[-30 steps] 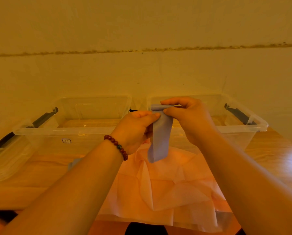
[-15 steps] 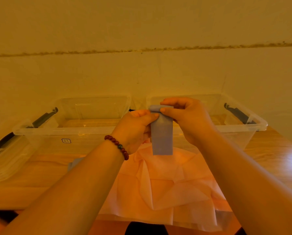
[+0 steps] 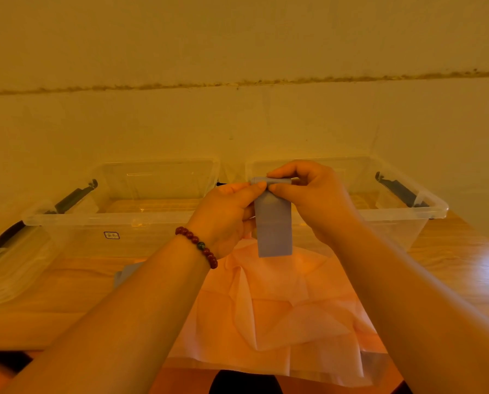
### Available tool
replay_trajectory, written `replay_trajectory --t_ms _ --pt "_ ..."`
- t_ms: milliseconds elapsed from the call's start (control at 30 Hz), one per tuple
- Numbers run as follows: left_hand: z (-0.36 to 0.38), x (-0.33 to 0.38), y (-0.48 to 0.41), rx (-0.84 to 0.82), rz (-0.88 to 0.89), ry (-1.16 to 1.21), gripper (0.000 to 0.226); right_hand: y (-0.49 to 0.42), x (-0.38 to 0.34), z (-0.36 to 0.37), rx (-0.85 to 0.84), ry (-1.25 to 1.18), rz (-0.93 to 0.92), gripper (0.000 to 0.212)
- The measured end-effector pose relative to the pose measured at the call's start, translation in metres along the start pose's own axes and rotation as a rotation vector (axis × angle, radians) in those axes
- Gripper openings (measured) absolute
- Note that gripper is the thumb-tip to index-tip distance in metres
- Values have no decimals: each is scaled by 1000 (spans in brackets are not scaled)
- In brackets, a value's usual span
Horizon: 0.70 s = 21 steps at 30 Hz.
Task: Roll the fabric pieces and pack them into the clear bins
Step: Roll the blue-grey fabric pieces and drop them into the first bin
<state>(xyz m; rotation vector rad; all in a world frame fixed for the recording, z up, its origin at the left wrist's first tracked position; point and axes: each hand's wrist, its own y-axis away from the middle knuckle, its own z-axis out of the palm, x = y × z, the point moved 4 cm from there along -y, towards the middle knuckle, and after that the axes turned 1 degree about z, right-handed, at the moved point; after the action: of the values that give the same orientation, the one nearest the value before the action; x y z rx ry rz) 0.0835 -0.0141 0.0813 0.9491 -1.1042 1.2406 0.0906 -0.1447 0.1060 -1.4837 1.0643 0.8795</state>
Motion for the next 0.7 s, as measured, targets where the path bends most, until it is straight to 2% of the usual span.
replay_trajectory --t_ms 200,367,567,700 --pt "-1 3 0 0 25 1 24 0 5 -1 7 -109 60 18" --pt "0 4 0 -5 31 27 20 1 6 -1 -9 -109 63 16" --pt "2 6 2 30 51 102 17 2 5 -1 0 -105 61 22" --pt "1 5 3 -13 10 70 16 2 4 -1 3 -115 54 24"
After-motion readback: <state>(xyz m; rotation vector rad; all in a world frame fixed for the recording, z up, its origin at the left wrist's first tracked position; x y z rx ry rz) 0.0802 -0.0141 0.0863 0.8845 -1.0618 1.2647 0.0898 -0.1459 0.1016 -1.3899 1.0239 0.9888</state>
